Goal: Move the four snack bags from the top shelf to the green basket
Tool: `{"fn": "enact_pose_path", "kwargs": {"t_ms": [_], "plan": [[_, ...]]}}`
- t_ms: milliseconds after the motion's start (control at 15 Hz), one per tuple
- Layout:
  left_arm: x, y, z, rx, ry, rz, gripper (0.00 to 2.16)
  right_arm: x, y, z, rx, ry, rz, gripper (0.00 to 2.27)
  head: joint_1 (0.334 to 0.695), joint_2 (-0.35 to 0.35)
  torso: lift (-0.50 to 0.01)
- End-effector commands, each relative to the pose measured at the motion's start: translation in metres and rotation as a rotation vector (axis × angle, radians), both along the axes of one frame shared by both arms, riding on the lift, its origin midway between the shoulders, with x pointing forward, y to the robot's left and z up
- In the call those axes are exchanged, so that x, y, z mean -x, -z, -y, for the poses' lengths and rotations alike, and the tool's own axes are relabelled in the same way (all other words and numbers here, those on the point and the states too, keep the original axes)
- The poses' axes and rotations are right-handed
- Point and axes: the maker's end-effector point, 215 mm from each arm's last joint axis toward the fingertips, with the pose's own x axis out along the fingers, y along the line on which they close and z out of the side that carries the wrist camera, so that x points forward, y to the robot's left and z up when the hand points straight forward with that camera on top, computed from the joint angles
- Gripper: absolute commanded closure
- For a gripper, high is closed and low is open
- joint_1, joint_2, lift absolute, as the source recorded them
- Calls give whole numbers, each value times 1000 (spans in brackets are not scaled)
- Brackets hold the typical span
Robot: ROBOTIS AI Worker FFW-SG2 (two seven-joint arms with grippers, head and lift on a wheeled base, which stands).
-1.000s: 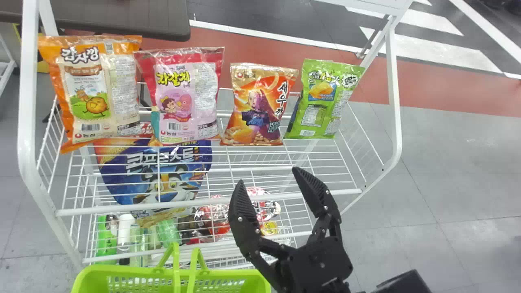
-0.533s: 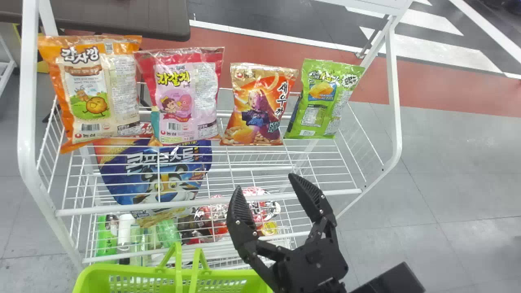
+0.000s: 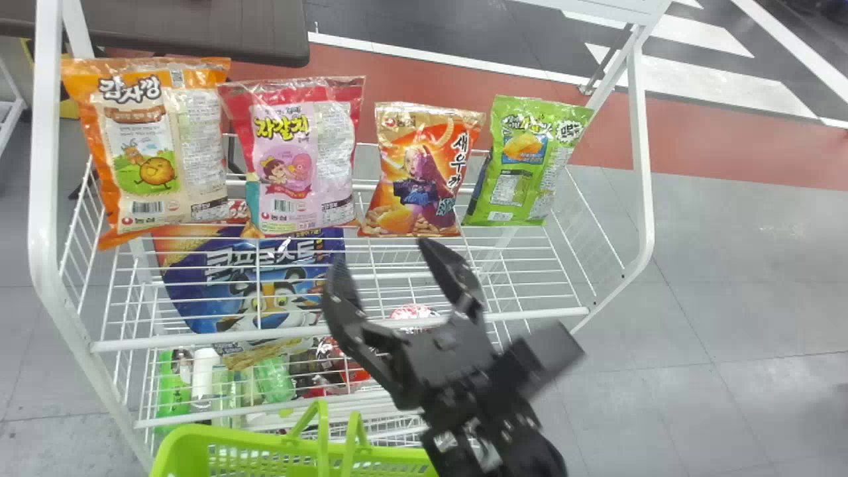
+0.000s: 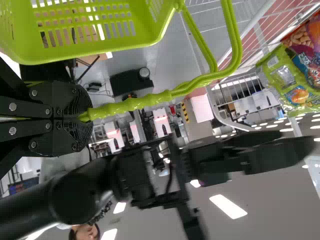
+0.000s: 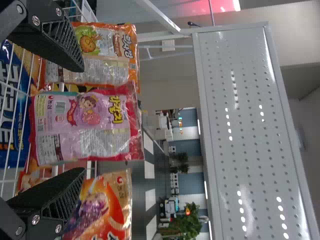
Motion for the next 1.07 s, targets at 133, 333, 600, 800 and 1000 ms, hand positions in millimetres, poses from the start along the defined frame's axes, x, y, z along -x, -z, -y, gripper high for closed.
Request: {"fn": "enact_pose_path", "kwargs": {"t_ms": [133, 333, 600, 800, 1000], "plan": [[0, 8, 2, -9, 14, -9, 1426, -77, 29, -63, 30, -92, -150, 117, 695, -206, 0], [-5, 16, -3, -17, 7, -17, 1426, -119, 40, -99, 65, -147, -213, 130, 695, -87, 0], [-23, 25, -12, 2, -34, 11, 1426, -164, 52, -122, 114, -198, -241, 130, 695, 7, 0], [-37, 35, -20, -16, -57, 26, 1426, -171, 62, -139, 131, -235, -256, 130, 695, 40, 0], [-41, 36, -21, -5, -60, 25, 1426, -182, 59, -149, 107, -260, -259, 157, 695, 77, 0]]}}
